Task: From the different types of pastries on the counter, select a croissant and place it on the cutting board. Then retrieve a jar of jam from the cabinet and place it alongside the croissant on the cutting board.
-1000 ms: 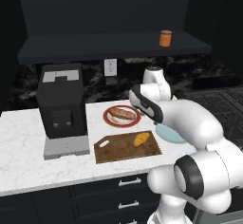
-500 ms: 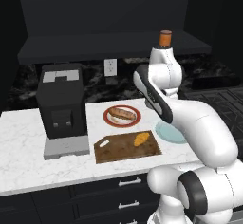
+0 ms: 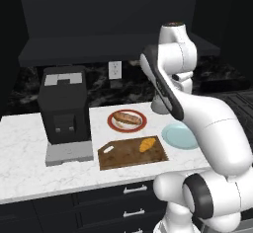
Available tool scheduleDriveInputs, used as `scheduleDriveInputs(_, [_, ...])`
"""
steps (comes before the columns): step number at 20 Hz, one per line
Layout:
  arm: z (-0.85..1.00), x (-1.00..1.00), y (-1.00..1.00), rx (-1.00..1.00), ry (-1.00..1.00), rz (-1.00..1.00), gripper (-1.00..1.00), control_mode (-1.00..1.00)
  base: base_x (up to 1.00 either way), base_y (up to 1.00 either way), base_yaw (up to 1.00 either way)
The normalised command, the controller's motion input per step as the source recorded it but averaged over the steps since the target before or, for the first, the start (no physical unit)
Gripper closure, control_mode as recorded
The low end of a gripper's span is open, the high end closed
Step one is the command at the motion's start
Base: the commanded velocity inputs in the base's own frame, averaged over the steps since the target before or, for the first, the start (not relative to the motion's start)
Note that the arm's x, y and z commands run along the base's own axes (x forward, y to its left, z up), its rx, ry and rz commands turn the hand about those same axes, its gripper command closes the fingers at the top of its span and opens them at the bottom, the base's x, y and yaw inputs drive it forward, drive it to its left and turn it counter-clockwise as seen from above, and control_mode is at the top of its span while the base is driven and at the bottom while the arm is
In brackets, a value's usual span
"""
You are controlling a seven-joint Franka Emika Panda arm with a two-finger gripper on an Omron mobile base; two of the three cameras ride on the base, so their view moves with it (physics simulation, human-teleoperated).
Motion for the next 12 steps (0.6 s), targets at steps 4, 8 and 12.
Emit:
scheduleDriveInputs(4, [0.99, -0.38, -0.05, -0.03, -0.04, 0.0, -1.0, -1.0, 0.0, 0.0, 0.0])
scheduleDriveInputs(8, [0.95, -0.27, -0.04, -0.01, -0.03, 0.0, -1.0, -1.0, 0.0, 0.0, 0.0])
scheduleDriveInputs(12, [0.41, 0.0, -0.11, -0.11, -0.12, 0.0, -1.0, -1.0, 0.0, 0.0, 0.0])
